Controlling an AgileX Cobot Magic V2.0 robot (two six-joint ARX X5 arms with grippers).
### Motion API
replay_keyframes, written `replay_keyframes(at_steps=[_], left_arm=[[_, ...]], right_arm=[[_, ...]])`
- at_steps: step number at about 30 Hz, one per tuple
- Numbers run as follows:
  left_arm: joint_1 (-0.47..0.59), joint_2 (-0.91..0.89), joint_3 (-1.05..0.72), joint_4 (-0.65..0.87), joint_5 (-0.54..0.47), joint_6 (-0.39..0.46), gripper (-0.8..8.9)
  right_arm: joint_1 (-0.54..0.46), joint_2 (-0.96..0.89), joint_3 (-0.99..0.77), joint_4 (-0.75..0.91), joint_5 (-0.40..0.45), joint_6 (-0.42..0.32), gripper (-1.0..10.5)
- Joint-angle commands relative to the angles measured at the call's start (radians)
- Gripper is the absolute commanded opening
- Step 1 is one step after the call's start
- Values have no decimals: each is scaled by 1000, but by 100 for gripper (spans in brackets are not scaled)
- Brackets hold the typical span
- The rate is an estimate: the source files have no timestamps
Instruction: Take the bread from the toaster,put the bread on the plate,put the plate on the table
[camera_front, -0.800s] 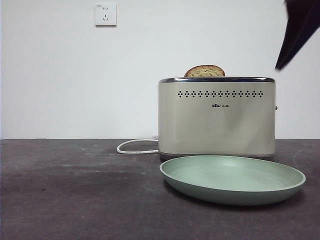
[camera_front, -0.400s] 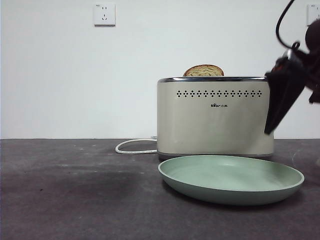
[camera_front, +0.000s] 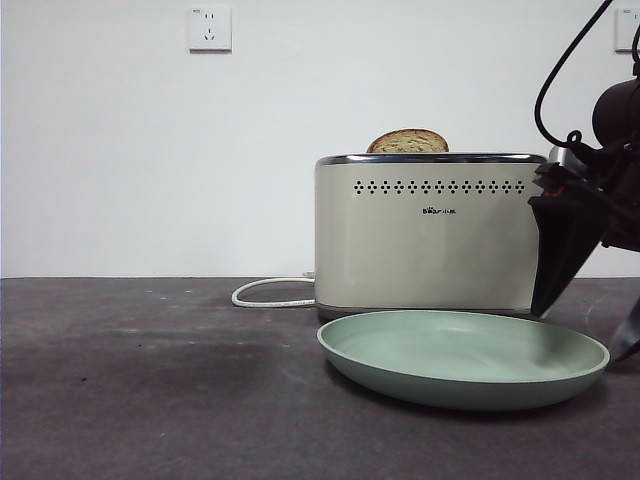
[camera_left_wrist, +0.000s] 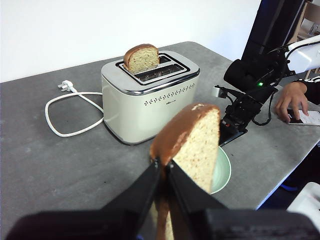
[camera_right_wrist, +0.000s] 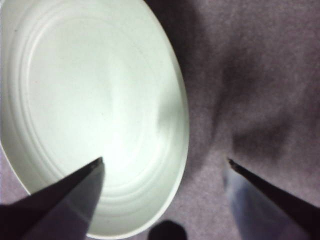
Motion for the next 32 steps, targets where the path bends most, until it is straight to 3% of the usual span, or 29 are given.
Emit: replay_keyframes(at_steps=[1, 4, 13, 17, 25, 32], left_arm=[[0, -3, -6, 10, 2, -14, -6], [0, -3, -6, 10, 3, -26, -6], [0, -3, -6, 10, 3, -35, -6], [0, -2, -6, 10, 4, -36, -6], [0, 1, -6, 10, 14, -63, -6], [0, 27, -6, 40, 103, -108, -6]], right_arm=[[5, 10, -13, 17, 0, -11, 276], [5, 10, -13, 28, 0, -11, 218], [8, 67, -13, 34, 0, -11, 213], [10, 71, -13, 48, -3, -21, -19], [12, 50, -13, 41, -15, -22, -12], [80, -142, -13, 37, -36, 29, -13]])
